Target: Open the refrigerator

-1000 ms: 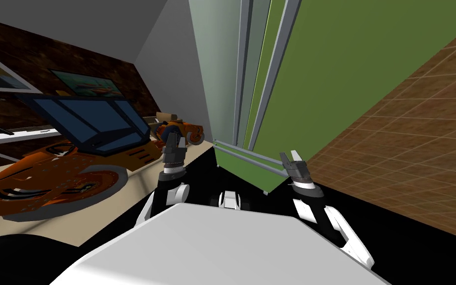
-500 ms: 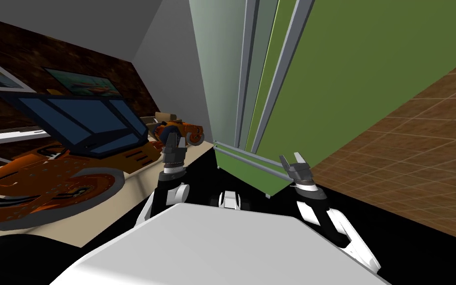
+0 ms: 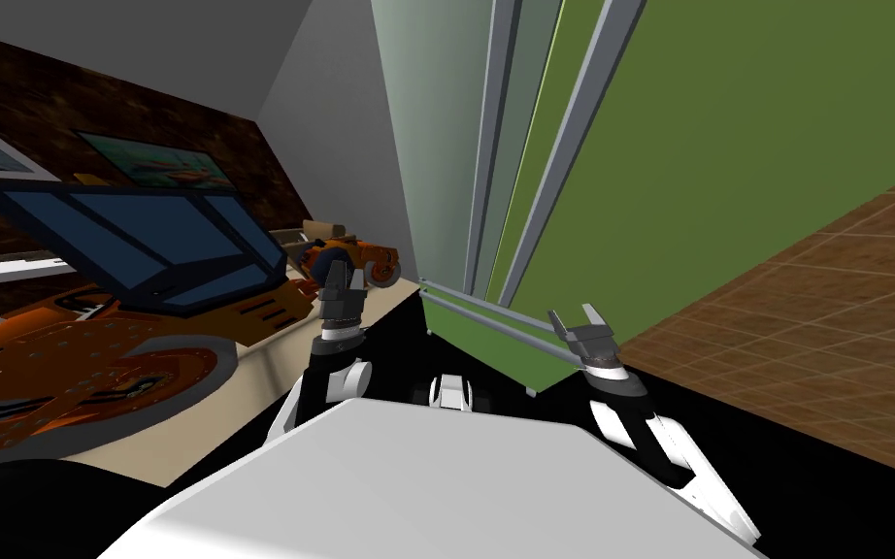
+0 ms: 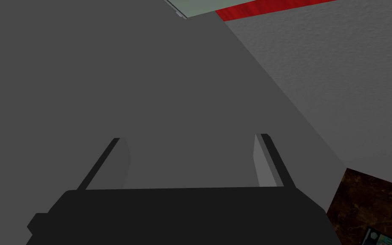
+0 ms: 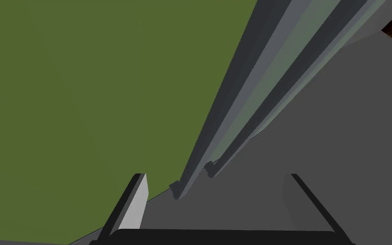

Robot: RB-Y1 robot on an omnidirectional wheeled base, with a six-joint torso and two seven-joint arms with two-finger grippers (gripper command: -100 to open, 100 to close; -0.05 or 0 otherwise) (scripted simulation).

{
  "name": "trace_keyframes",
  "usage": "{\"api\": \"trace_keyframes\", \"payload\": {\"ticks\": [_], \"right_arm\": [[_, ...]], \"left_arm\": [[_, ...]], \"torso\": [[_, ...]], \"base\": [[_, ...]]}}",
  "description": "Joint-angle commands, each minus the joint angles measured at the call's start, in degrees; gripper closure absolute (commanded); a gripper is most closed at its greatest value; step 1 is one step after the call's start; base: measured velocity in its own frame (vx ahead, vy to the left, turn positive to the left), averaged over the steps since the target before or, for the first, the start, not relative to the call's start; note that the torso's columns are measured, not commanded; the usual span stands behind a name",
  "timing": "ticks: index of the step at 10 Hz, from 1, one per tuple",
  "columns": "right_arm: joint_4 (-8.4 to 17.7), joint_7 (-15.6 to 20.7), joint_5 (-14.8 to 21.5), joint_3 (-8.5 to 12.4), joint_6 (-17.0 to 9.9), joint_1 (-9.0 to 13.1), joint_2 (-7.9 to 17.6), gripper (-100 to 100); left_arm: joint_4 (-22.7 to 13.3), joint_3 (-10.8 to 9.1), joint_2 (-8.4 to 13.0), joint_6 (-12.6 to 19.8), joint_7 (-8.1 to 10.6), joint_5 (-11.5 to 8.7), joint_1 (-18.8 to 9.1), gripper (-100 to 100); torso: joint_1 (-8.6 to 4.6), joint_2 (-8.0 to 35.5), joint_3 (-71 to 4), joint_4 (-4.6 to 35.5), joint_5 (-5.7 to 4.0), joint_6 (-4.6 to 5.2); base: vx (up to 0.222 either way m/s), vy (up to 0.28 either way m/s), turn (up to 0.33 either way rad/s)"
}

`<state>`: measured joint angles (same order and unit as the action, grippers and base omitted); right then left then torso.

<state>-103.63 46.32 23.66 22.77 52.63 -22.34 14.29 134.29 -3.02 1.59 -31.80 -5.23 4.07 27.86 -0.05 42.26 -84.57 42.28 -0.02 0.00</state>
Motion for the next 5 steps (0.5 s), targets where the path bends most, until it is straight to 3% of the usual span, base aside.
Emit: {"api": "trace_keyframes", "payload": {"ticks": [1, 2, 5], "right_arm": [[3.19, 4.42, 2.22, 2.01, 2.48, 0.44, -0.29, -100], [3.19, 5.76, 2.22, 2.01, 2.48, 0.44, -0.29, -100], [7.07, 10.65, 5.16, 4.61, 5.25, 1.02, -0.74, -100]], "left_arm": [[0.0, 0.0, 0.0, 0.0, 0.0, 0.0, 0.0, 0], [0.0, 0.0, 0.0, 0.0, 0.0, 0.0, 0.0, 0], [0.0, 0.0, 0.0, 0.0, 0.0, 0.0, 0.0, 0]], "torso": [[0.04, 0.05, 0.01, 0.0, 0.01, 0.0], [0.08, 0.0, 0.0, 0.0, 0.02, 0.0], [0.06, 0.06, 0.02, 0.01, 0.02, 0.0]], "base": [[0.096, 0.044, -0.007], [0.08, 0.036, -0.006], [0.079, 0.045, -0.005]]}}
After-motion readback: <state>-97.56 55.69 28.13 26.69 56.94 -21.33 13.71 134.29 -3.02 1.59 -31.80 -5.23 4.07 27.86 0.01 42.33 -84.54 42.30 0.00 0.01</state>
